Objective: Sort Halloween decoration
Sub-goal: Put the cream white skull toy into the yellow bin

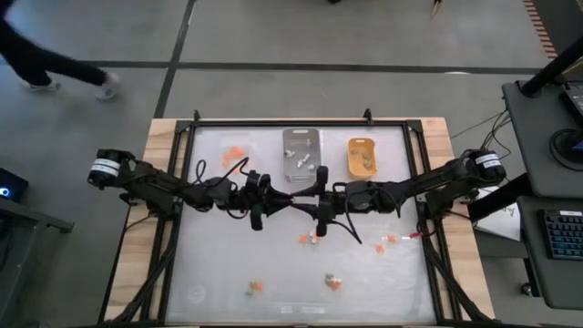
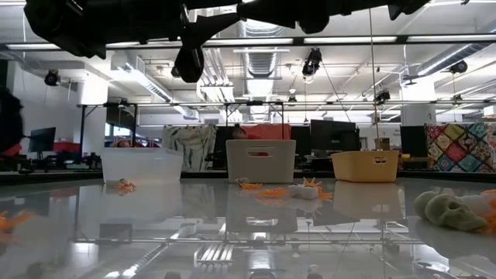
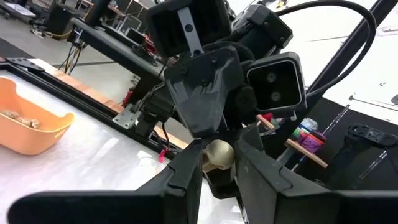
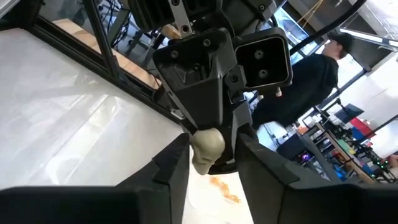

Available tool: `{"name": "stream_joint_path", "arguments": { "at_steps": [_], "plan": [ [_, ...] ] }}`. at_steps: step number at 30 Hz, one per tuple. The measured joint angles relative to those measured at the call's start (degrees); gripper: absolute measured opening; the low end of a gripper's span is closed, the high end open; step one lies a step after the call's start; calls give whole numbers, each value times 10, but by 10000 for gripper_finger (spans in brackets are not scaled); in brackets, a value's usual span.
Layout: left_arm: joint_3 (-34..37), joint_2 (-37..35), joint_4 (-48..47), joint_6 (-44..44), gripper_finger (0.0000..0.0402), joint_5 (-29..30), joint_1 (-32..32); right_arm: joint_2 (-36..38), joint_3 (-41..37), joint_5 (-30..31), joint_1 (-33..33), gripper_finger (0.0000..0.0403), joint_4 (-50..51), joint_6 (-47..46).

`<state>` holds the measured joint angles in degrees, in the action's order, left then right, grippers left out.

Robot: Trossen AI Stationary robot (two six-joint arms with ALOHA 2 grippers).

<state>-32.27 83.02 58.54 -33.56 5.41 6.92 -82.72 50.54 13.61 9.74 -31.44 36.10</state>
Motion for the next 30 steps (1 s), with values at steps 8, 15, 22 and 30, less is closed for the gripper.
{"name": "stream_joint_path", "arguments": {
  "at_steps": [8, 15, 22, 30],
  "plan": [
    [0, 0, 0, 6, 75, 0, 0, 0, 0, 0, 0, 60, 2, 6],
    [0, 0, 0, -4, 78, 9, 0, 0, 0, 0, 0, 33, 5, 1],
    [1, -5, -3, 17, 134, -5, -3, 1, -1, 5, -1, 30, 8, -21],
    [8, -87, -126, 71, 182, -3, -26, 17, -1, 62, -24, 29, 56, -100]
  ]
}}
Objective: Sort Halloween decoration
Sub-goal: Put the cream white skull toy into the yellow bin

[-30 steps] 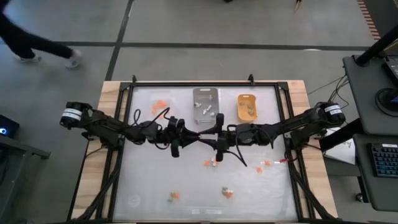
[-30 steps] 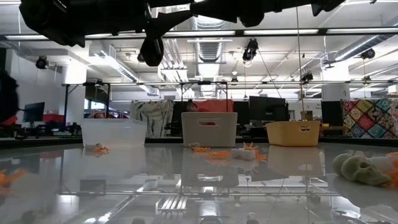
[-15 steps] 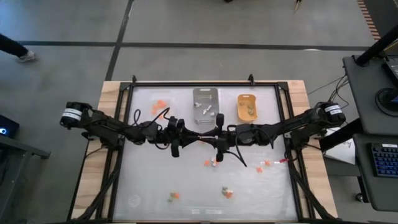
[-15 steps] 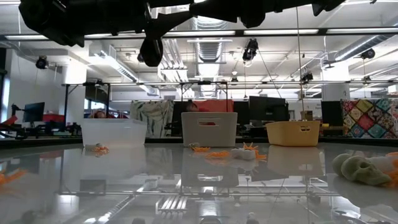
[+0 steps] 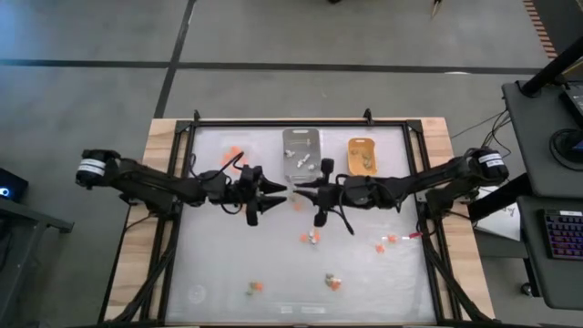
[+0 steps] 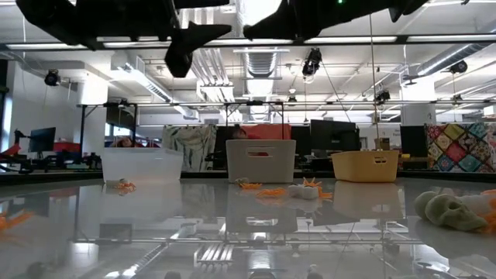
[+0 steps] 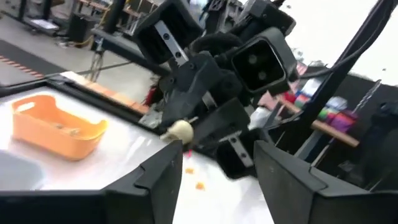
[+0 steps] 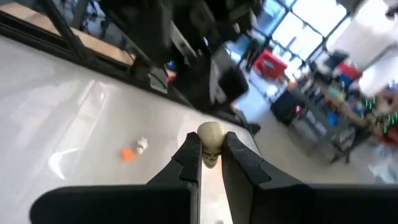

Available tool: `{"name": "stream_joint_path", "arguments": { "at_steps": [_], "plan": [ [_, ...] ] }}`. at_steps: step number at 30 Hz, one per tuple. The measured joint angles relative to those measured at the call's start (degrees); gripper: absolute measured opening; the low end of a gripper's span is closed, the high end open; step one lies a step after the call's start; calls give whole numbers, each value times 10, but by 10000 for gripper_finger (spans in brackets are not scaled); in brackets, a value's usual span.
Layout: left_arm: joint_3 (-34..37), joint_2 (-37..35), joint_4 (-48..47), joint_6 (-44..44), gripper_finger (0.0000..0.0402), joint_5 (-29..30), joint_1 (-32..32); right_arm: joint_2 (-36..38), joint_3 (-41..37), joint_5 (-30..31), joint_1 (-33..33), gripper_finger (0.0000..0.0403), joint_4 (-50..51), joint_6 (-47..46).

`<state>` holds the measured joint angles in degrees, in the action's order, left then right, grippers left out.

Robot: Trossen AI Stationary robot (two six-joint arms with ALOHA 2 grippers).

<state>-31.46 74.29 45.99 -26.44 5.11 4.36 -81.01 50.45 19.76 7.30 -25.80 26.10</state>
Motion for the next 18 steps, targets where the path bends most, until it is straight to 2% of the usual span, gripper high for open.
{"name": "stream_joint_path", "arguments": {
  "at_steps": [3, 5, 7, 9, 11, 14, 16, 18],
  "plan": [
    [0, -38, -68, 12, 186, 2, -6, 4, 0, 35, -22, 29, 25, -65],
    [0, -63, -108, 13, 186, 5, -9, 9, 0, 97, -47, 29, 64, -138],
    [0, -85, -152, 13, 185, 16, -9, 12, 0, 171, -81, 29, 134, -239],
    [0, -103, -185, 8, 184, 26, -9, 12, 0, 214, -123, 29, 240, -350],
    [0, -115, -207, 5, 183, 30, -8, 12, 0, 215, -169, 29, 364, -473],
    [0, -122, -214, 5, 182, 30, -8, 6, 0, 168, -236, 29, 526, -612],
    [0, -121, -214, 5, 182, 31, -8, 0, -4, 146, -264, 29, 579, -645],
    [0, -117, -214, 10, 182, 34, -8, -1, -8, 136, -275, 29, 582, -653]
  ]
}}
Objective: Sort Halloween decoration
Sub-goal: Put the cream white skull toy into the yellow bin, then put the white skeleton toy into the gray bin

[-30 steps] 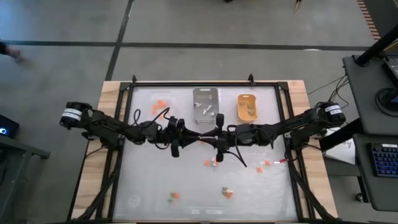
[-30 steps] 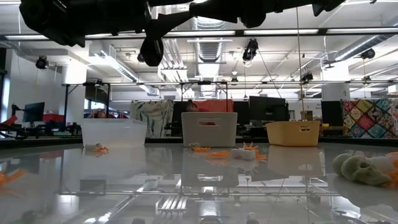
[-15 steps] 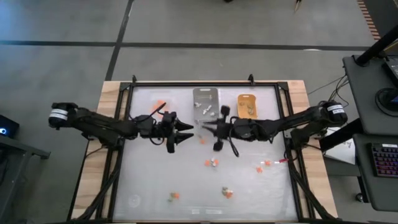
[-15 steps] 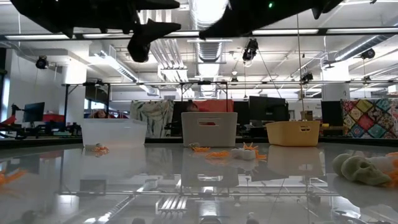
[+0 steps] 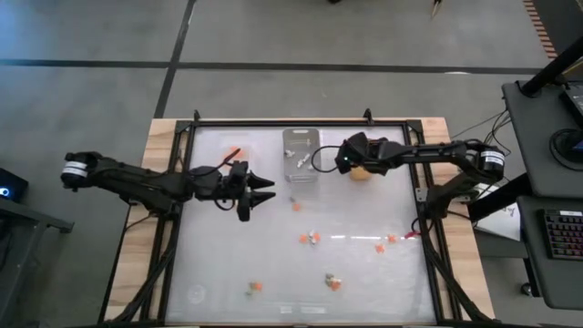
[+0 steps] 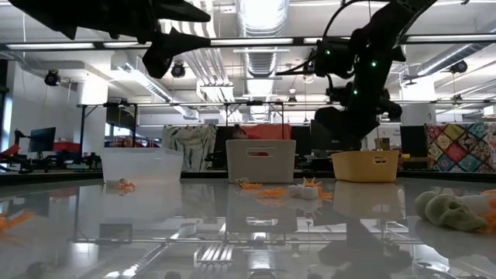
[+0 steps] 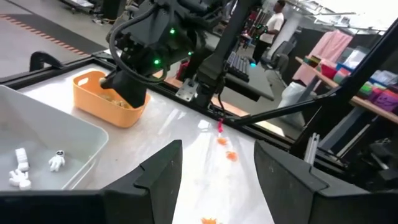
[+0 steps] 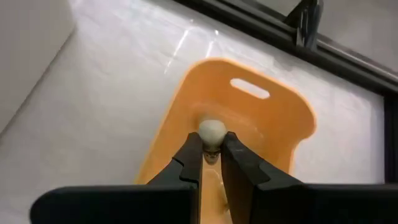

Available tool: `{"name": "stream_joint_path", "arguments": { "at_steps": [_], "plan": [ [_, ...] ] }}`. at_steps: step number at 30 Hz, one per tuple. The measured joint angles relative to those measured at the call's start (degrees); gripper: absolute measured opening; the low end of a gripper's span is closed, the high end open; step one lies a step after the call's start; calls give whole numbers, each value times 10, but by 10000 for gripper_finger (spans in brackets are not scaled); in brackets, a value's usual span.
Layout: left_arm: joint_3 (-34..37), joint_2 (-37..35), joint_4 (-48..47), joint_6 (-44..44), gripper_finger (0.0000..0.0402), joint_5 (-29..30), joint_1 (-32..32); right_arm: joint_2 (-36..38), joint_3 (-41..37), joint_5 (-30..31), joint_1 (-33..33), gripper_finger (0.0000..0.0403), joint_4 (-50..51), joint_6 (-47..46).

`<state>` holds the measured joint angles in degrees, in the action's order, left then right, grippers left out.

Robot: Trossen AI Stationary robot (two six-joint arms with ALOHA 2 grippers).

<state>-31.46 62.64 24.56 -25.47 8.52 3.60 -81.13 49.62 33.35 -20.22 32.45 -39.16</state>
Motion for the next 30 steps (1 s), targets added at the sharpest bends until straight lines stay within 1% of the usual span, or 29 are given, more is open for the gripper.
{"name": "stream_joint_path", "arguments": {
  "at_steps": [5, 14, 18, 21, 26, 28, 30],
  "plan": [
    [-1, 17, 2, 6, 182, 1, 0, 0, -1, -3, -1, 32, -18, 0],
    [-5, 46, 3, 8, 182, 1, 0, 0, -1, -2, -1, 90, -32, -2],
    [-5, 52, 2, 7, 182, 1, 0, 0, -2, -2, -1, 98, -32, -2],
    [-5, 52, -15, -5, 182, 1, 0, 0, -2, -3, 3, 99, -32, -3],
    [-7, 49, -113, -58, 182, 0, 0, 3, 9, -4, 30, 100, -32, 2],
    [-22, 49, -193, -88, 182, -1, 0, 4, 20, -4, 42, 100, -31, 9],
    [-55, 51, -293, -107, 182, -1, 0, 4, 34, -4, 55, 99, -32, 17]
  ]
}}
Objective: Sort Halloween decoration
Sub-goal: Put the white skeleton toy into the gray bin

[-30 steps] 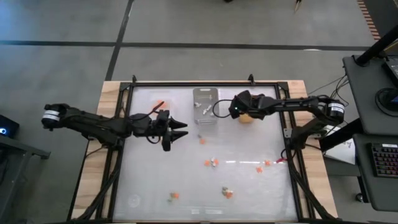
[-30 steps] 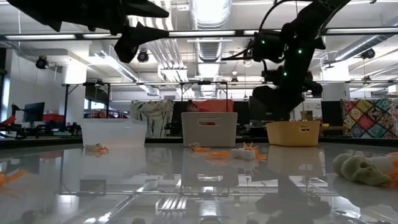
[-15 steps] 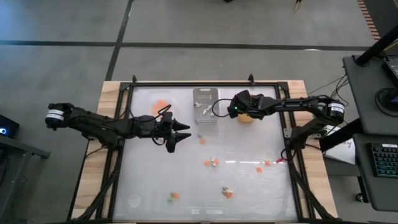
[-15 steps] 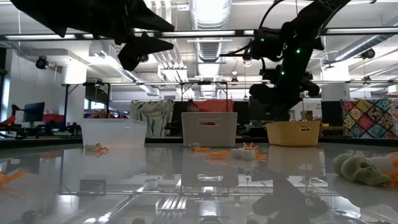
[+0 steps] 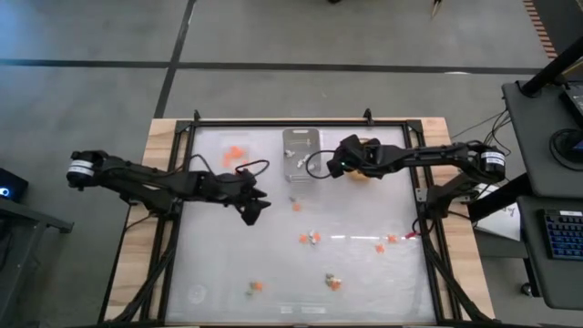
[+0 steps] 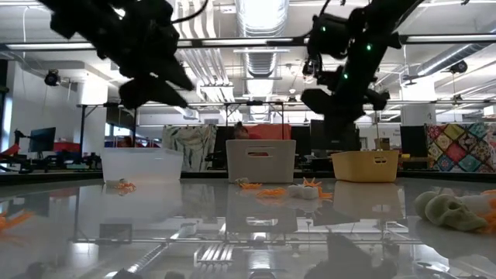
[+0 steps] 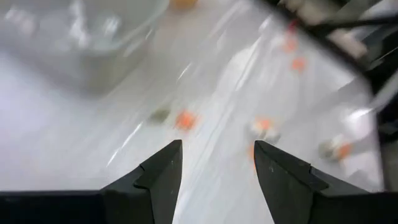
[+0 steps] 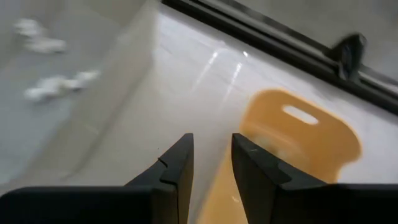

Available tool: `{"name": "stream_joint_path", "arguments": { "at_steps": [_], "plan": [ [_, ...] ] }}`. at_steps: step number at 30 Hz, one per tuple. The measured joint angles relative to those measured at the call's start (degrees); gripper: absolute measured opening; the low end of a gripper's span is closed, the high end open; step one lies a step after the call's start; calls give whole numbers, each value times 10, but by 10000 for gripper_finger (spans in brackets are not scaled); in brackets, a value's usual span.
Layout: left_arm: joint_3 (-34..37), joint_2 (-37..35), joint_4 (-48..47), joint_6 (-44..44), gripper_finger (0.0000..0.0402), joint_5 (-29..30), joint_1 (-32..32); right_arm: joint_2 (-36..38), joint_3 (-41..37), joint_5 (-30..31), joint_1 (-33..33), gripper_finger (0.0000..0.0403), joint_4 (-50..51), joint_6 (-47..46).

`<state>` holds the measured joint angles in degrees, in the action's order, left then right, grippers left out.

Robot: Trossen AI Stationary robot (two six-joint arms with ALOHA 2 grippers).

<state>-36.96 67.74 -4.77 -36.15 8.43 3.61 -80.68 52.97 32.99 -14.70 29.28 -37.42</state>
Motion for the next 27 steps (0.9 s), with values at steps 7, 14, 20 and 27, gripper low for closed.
{"name": "stream_joint_path", "arguments": {
  "at_steps": [7, 14, 20, 27],
  "plan": [
    [-98, 44, -292, -28, 182, 0, 29, 0, 48, 1, 39, 90, 0, 37],
    [-137, 123, -411, -30, 182, 1, 46, 0, 73, 2, 62, 81, 0, 51],
    [-114, 163, -435, 172, 172, 28, 90, 0, 73, 2, 66, 81, 0, 53],
    [-88, 147, -412, 232, 163, 56, 100, 0, 62, 0, 70, 86, 0, 44]
  ]
}}
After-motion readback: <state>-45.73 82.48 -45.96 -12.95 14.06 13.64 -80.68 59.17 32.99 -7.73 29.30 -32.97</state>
